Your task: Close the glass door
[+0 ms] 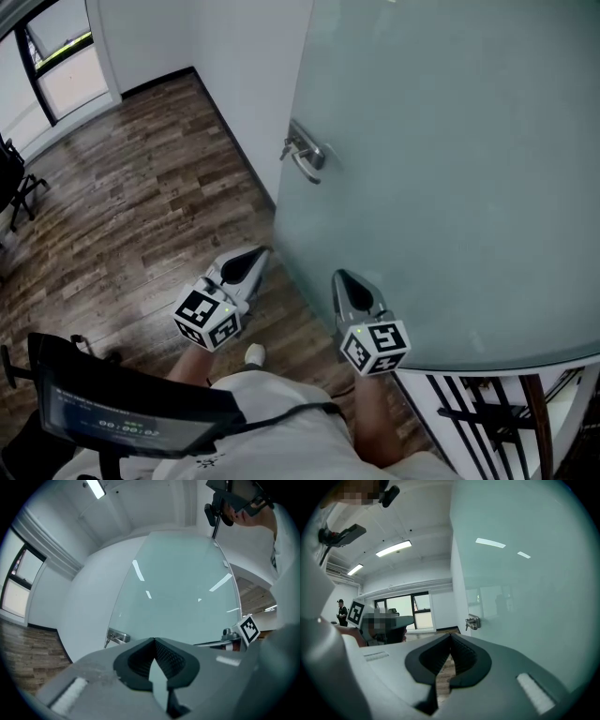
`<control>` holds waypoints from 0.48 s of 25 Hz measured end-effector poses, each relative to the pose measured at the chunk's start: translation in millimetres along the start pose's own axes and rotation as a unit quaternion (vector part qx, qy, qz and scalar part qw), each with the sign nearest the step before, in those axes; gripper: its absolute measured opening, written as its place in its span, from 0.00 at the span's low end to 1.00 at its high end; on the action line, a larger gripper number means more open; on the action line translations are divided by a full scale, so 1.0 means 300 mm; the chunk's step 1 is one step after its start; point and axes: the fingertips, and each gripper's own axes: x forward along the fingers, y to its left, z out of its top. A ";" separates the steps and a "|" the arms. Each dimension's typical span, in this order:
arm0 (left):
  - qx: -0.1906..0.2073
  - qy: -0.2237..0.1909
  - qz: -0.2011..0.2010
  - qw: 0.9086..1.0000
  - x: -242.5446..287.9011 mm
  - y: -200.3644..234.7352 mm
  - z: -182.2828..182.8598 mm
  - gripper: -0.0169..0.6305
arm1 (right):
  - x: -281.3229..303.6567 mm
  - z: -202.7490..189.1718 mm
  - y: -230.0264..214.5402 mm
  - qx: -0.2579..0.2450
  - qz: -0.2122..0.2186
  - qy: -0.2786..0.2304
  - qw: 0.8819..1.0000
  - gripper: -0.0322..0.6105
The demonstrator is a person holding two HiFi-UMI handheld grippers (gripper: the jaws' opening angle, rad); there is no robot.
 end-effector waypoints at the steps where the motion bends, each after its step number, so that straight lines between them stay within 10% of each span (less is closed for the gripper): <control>1: -0.001 0.001 -0.003 1.000 0.005 0.023 0.003 0.03 | 0.022 0.005 0.002 -0.001 -0.004 0.001 1.000 0.06; 12: -0.018 0.008 -0.017 1.000 0.027 0.246 0.027 0.03 | 0.250 0.051 0.037 -0.020 -0.020 0.019 0.999 0.06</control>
